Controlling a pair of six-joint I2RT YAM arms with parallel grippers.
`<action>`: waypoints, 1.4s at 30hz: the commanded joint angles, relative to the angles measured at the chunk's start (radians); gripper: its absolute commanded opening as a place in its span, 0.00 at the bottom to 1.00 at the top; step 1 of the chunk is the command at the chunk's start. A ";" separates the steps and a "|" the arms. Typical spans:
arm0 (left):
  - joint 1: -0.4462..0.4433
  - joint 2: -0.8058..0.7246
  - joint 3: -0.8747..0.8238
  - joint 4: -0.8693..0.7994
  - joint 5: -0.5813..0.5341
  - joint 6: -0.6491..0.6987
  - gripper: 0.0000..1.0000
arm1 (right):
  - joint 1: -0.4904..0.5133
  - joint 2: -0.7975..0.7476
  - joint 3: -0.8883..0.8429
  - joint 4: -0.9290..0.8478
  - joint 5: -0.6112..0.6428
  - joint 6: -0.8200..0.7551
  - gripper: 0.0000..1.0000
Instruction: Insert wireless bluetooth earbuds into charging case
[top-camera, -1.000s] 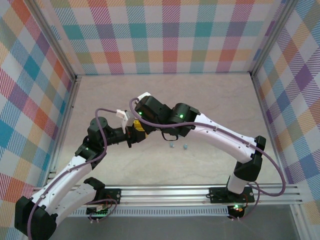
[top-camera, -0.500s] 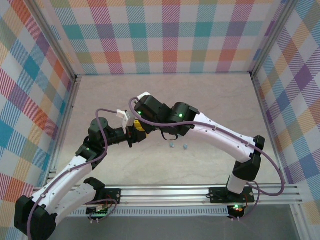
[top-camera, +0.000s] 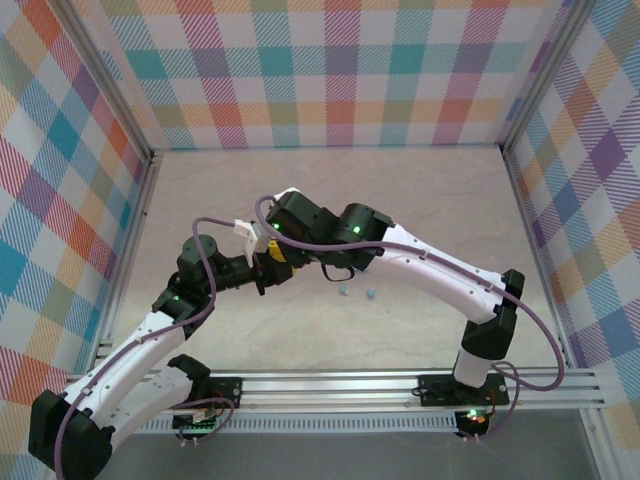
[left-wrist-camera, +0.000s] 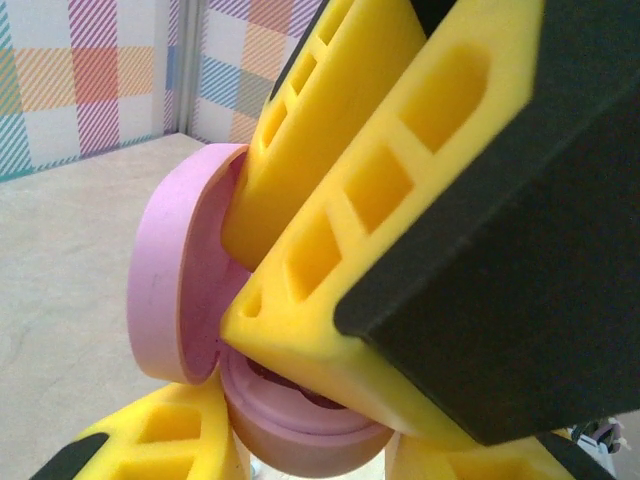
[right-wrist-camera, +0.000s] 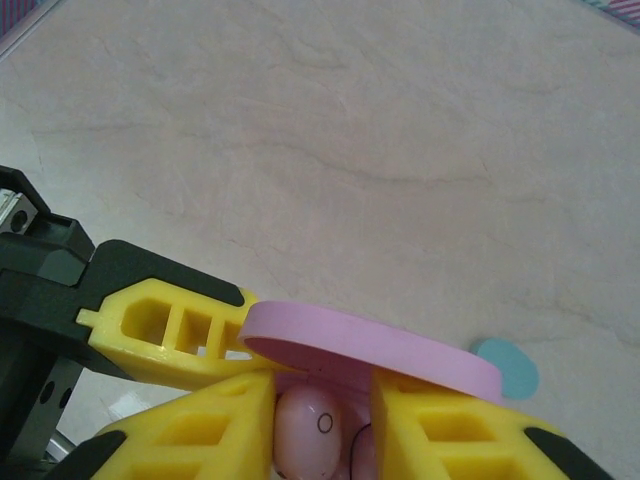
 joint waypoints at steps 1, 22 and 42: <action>-0.013 -0.001 0.012 0.014 0.011 0.013 0.00 | 0.003 -0.003 0.044 -0.020 -0.016 0.021 0.35; -0.015 0.002 0.054 -0.086 0.077 0.121 0.00 | -0.355 -0.224 -0.110 0.122 -0.490 0.018 0.44; -0.016 0.081 0.147 -0.137 0.073 0.139 0.00 | -0.384 -0.194 -0.245 0.179 -0.877 0.008 0.35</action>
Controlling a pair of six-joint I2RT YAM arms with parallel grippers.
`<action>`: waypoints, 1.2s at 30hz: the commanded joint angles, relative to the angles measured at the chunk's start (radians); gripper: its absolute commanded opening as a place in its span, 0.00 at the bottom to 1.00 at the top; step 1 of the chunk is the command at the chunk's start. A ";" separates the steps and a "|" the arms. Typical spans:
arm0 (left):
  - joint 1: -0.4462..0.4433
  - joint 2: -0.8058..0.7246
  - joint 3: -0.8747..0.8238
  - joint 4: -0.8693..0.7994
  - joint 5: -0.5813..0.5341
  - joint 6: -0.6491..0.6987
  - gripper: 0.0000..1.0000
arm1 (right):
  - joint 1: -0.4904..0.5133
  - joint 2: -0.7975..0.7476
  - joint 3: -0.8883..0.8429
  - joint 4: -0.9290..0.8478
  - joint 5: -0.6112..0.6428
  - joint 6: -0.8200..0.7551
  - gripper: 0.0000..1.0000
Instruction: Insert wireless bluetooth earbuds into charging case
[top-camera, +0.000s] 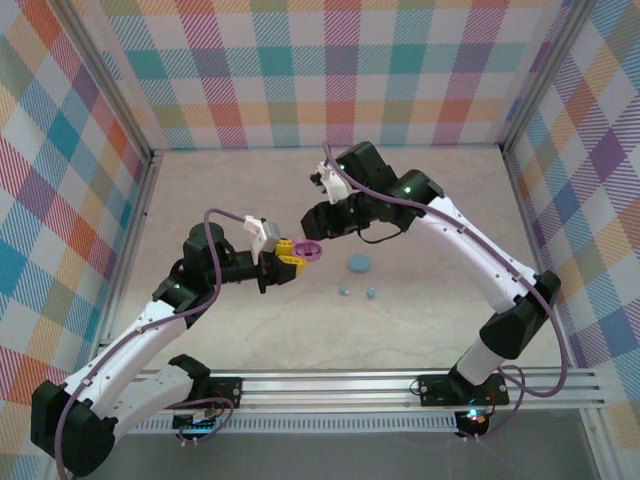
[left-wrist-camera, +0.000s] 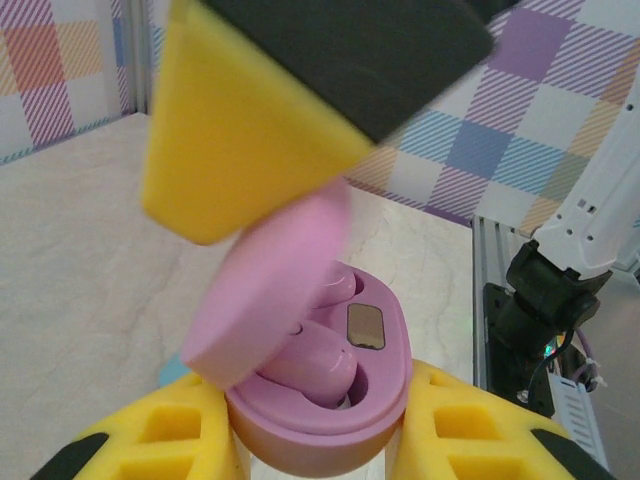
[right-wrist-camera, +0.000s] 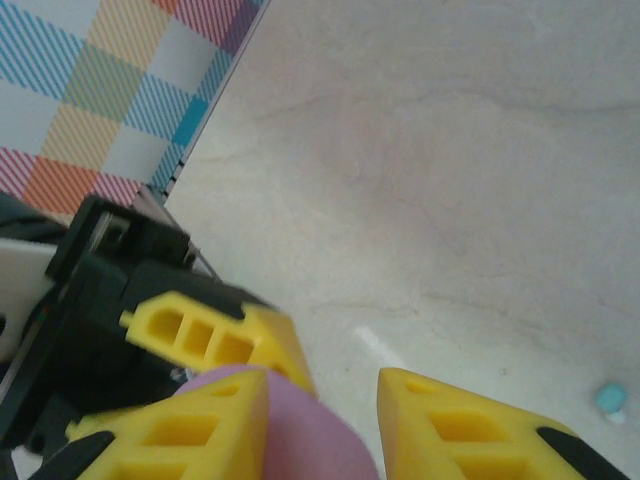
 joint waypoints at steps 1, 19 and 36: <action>-0.010 0.013 0.034 0.020 -0.005 -0.005 0.00 | 0.004 -0.066 -0.044 0.030 -0.057 0.020 0.35; -0.010 0.038 0.041 0.088 -0.010 -0.046 0.00 | -0.152 -0.254 -0.562 0.629 -0.310 0.658 0.69; -0.010 0.093 0.037 0.202 -0.054 -0.129 0.00 | -0.147 -0.205 -0.703 1.036 -0.431 0.958 0.64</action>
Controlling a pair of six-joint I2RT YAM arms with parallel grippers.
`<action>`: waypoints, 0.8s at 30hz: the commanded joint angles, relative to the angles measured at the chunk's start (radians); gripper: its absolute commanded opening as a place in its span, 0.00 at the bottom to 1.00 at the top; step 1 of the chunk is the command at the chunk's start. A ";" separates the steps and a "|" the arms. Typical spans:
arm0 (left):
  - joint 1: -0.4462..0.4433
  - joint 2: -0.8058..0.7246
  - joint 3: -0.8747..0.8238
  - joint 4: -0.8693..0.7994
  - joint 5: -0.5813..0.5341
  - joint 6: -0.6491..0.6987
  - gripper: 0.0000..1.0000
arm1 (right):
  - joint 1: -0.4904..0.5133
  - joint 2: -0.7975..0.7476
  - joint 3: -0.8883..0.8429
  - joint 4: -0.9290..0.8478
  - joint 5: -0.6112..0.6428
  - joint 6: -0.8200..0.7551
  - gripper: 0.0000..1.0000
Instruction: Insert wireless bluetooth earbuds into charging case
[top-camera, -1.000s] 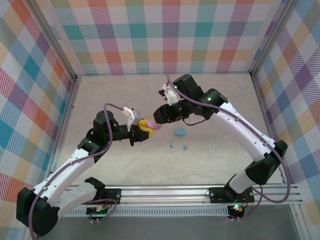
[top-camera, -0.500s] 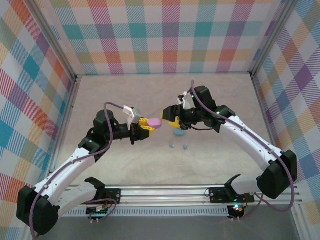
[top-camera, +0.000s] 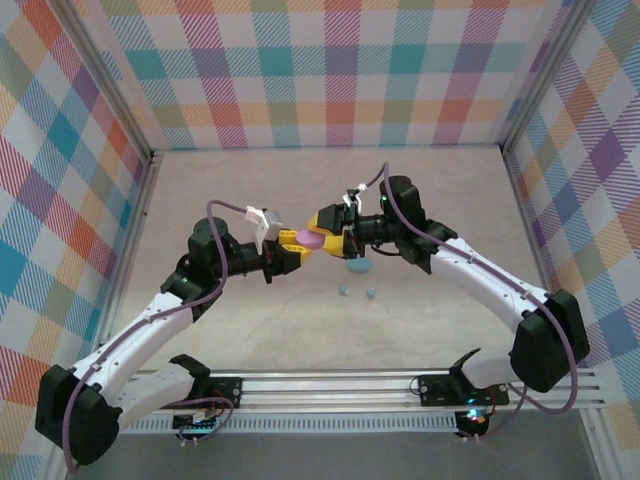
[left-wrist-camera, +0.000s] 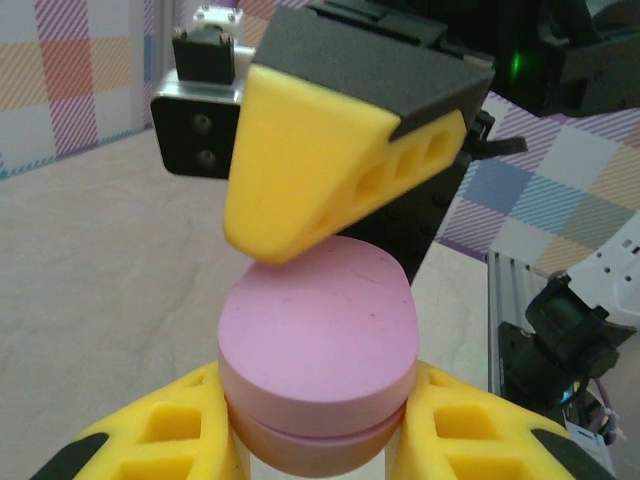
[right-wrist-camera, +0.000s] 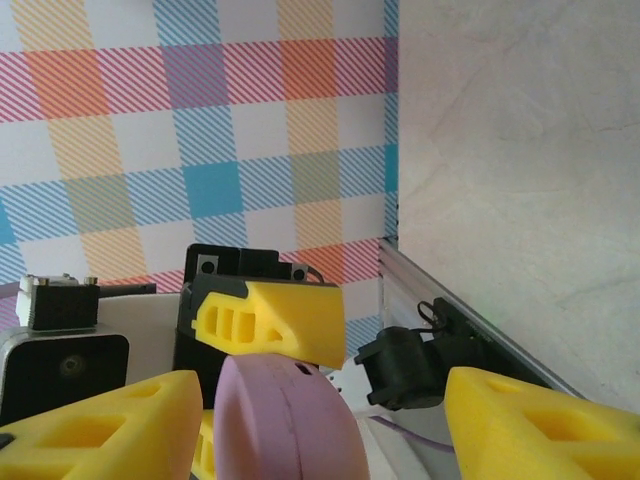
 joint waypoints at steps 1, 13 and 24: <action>-0.009 0.021 0.034 0.068 -0.012 -0.031 0.00 | 0.011 0.015 0.000 0.095 -0.048 0.055 0.63; -0.015 0.072 0.054 0.070 -0.023 -0.026 0.03 | 0.011 0.054 -0.020 0.264 -0.077 0.158 0.32; -0.017 0.029 0.046 -0.047 -0.062 0.018 1.00 | 0.009 0.097 -0.010 0.304 -0.040 0.164 0.24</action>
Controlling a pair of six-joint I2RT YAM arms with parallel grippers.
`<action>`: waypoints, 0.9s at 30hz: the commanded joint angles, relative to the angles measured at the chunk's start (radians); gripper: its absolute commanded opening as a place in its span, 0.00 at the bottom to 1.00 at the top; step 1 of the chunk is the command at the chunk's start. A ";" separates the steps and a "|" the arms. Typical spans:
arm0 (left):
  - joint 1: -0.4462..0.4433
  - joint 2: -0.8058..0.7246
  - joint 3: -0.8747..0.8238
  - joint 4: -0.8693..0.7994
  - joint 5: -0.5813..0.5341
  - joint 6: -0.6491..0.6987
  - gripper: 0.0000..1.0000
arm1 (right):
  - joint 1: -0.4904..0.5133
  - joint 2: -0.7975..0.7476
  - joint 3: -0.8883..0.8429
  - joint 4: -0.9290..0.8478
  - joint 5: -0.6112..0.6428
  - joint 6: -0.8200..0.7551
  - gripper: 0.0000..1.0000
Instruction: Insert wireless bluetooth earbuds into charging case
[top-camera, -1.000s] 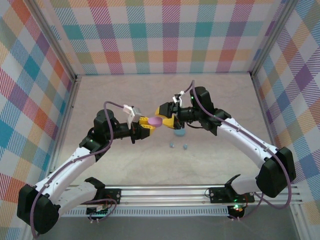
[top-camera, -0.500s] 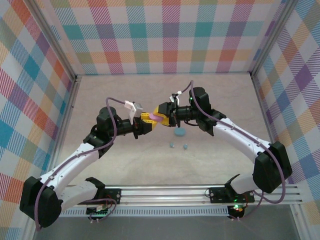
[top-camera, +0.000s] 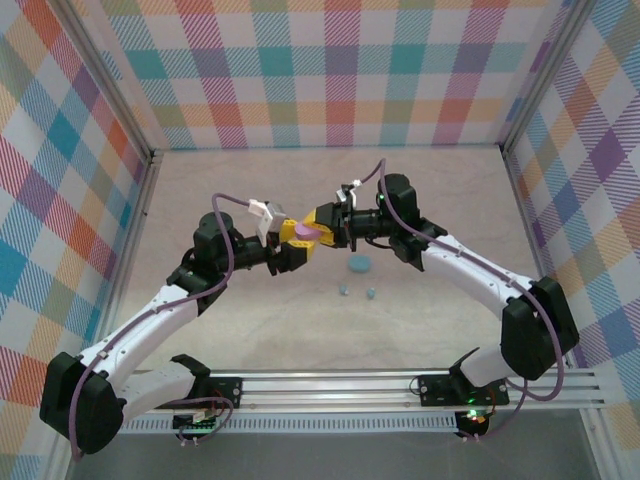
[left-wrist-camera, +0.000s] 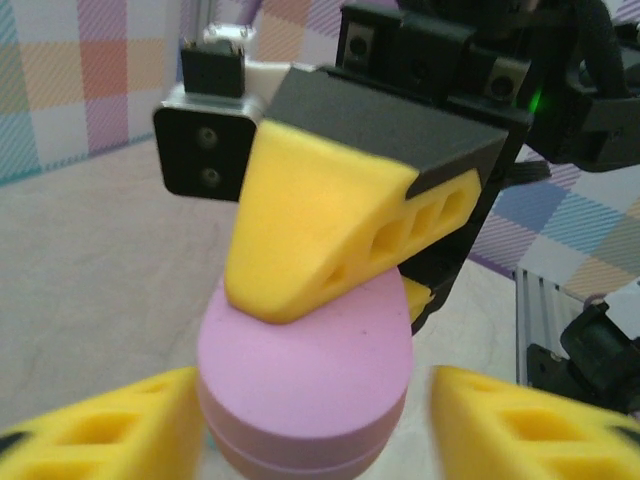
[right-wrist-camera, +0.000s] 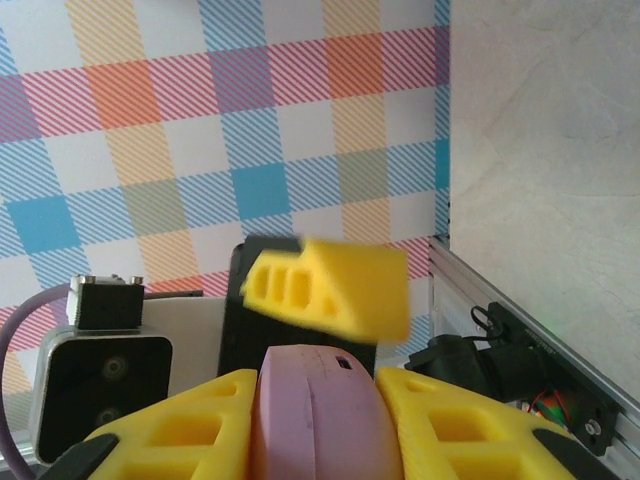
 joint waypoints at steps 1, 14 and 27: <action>-0.012 -0.033 0.019 -0.075 -0.014 0.039 1.00 | 0.007 0.027 0.014 0.058 0.013 -0.002 0.24; 0.013 -0.183 -0.024 -0.339 -0.431 -0.007 1.00 | -0.019 0.281 0.178 -0.038 0.150 -0.297 0.24; 0.174 -0.010 0.037 -0.469 -0.516 -0.308 1.00 | -0.008 0.799 0.493 0.025 0.245 -0.442 0.23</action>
